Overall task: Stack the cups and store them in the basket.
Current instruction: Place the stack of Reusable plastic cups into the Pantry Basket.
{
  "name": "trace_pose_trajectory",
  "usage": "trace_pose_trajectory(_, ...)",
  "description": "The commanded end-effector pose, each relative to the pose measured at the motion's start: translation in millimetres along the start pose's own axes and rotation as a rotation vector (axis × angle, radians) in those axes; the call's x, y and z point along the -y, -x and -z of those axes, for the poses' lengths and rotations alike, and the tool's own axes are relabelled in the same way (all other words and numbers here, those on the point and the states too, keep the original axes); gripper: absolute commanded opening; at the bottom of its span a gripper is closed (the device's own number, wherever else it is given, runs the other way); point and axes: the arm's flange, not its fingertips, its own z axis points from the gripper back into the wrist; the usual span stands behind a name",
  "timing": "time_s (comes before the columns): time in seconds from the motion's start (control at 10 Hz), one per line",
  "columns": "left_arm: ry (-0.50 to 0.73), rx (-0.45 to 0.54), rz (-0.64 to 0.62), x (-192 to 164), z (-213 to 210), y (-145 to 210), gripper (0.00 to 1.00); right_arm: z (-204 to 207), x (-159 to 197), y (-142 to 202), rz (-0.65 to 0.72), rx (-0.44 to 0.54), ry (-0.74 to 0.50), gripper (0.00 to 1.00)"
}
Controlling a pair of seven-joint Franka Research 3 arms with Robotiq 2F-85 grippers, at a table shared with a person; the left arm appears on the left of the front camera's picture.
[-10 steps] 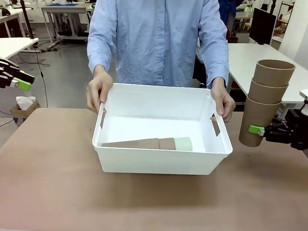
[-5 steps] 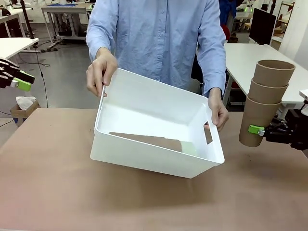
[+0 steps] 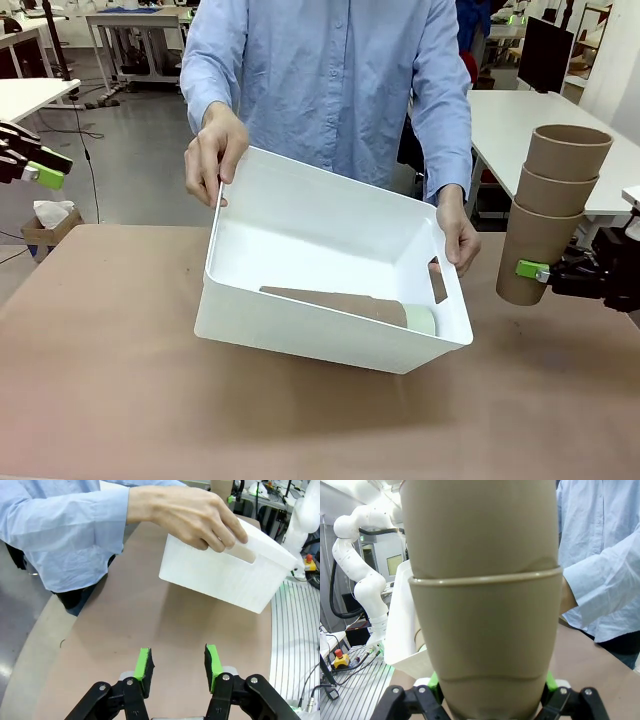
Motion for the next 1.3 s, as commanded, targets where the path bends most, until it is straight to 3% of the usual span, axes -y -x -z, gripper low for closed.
trace_pose_trajectory(0.0, 0.000, 0.013, -0.003, -1, -1, -3, 0.56, 9, -17, -41, -0.026, -0.019, 0.023, 0.84)
trace_pose_trajectory(0.5, 0.000, 0.013, -0.003, -1, -1, -3, 0.56, 72, -61, -162, -0.108, -0.172, 0.088, 0.84)
trace_pose_trajectory(0.9, 0.000, 0.013, -0.003, -1, -1, -3, 0.56, 151, -83, -195, -0.166, -0.420, 0.162, 0.84)
trace_pose_trajectory(1.2, 0.000, 0.013, -0.003, -1, -1, -3, 0.56, 198, -86, -189, -0.197, -0.581, 0.195, 0.84)
